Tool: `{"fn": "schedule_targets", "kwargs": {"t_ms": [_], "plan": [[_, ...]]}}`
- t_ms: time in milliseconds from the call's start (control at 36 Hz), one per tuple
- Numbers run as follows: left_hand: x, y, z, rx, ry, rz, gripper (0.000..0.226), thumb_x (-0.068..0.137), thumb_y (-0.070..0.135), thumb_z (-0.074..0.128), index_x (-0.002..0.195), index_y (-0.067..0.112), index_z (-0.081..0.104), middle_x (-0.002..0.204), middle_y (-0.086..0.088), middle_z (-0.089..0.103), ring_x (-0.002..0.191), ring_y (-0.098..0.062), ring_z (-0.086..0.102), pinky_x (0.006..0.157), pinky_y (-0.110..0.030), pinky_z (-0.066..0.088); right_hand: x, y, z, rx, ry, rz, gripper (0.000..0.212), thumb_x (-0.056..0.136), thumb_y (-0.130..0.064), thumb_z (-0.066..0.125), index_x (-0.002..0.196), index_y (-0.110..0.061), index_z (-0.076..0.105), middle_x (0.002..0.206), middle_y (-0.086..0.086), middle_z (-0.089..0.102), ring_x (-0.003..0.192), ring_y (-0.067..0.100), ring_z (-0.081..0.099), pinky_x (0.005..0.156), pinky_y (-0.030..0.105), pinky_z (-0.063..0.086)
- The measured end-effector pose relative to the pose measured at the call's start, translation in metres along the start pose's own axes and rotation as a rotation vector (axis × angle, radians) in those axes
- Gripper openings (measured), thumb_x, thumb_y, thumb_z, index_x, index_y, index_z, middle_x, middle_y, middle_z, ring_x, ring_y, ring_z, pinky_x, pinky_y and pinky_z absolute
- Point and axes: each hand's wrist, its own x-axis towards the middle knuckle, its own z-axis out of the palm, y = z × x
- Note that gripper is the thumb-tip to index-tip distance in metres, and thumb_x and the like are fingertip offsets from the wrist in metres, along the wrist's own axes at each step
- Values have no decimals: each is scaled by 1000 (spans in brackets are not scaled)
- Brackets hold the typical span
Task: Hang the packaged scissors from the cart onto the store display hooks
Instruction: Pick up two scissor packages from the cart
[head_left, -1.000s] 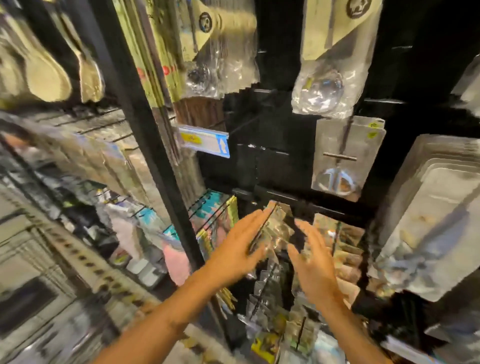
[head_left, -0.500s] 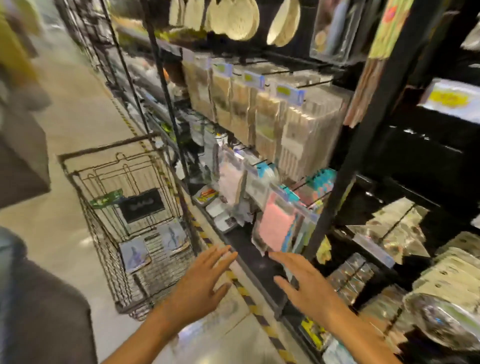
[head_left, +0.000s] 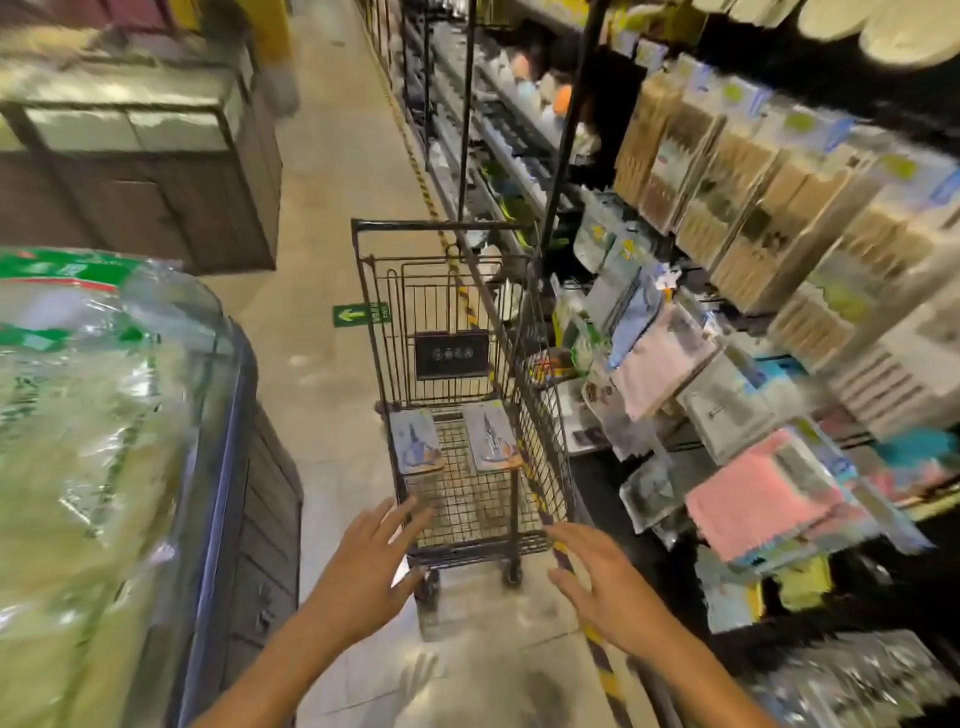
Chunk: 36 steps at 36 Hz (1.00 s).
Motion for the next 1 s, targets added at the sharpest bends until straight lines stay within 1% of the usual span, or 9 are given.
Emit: {"fn": "schedule_targets", "kwargs": {"t_ms": [83, 194, 306, 444, 583, 694, 861, 944, 1000], "plan": [[-2, -20, 10, 15, -35, -47, 65, 94, 59, 36, 152, 28, 38, 153, -1, 49, 137, -33, 51, 109, -47, 39, 17, -8, 6, -2, -32, 8, 50, 101, -39, 56, 148, -32, 43, 151, -15, 42, 139, -1, 31, 113, 10, 18], [8, -38, 17, -70, -77, -94, 72, 96, 70, 16, 158, 33, 24, 163, 1, 33, 150, -31, 31, 119, -42, 22, 43, -9, 9, -3, -68, 36, 50, 101, -39, 56, 149, -32, 42, 152, -13, 41, 143, 4, 32, 117, 19, 22], [29, -46, 17, -137, -108, -133, 69, 99, 59, 33, 160, 34, 12, 168, 7, 12, 157, -24, 10, 122, -32, 1, 77, -3, 11, -24, -119, 58, 54, 101, -38, 56, 151, -29, 39, 155, -9, 39, 146, 8, 30, 118, 21, 20], [74, -56, 20, -125, -135, -159, 68, 103, 56, 34, 161, 33, 7, 169, 9, 3, 157, -20, 1, 123, -30, -3, 130, 12, 15, -46, -173, 67, 57, 101, -39, 56, 153, -24, 38, 156, -5, 38, 146, 12, 29, 117, 21, 18], [134, -69, 20, -150, -167, -195, 68, 104, 46, 42, 162, 27, 12, 170, 5, 6, 157, -23, 4, 124, -32, 0, 190, 34, 21, -37, -213, 89, 57, 101, -39, 56, 153, -26, 37, 157, -4, 38, 147, 15, 30, 120, 28, 20], [177, -81, 30, -144, -234, -226, 70, 99, 53, 35, 161, 21, 23, 168, -3, 17, 156, -29, 14, 123, -35, 1, 231, 48, 19, -26, -226, 132, 53, 102, -37, 54, 151, -24, 39, 156, -3, 41, 146, 17, 33, 120, 31, 25], [243, -96, 78, -214, -257, -255, 67, 93, 45, 44, 147, 6, 50, 153, -19, 46, 137, -43, 48, 116, -51, 33, 291, 75, 24, 65, -244, 202, 47, 100, -24, 60, 145, -13, 49, 142, 8, 55, 135, 25, 48, 110, 26, 31], [262, -99, 102, -262, -269, -299, 71, 93, 45, 41, 150, 5, 44, 158, -22, 37, 143, -44, 39, 114, -58, 38, 308, 90, 35, 102, -297, 259, 46, 101, -26, 59, 144, -12, 50, 138, 8, 55, 130, 22, 47, 104, 19, 28], [273, -102, 114, -294, -268, -324, 69, 96, 45, 40, 157, 14, 33, 166, -16, 21, 152, -37, 23, 121, -53, 28, 322, 101, 45, 158, -300, 304, 41, 98, -28, 63, 135, -10, 58, 128, 12, 61, 123, 27, 52, 97, 17, 30]]}}
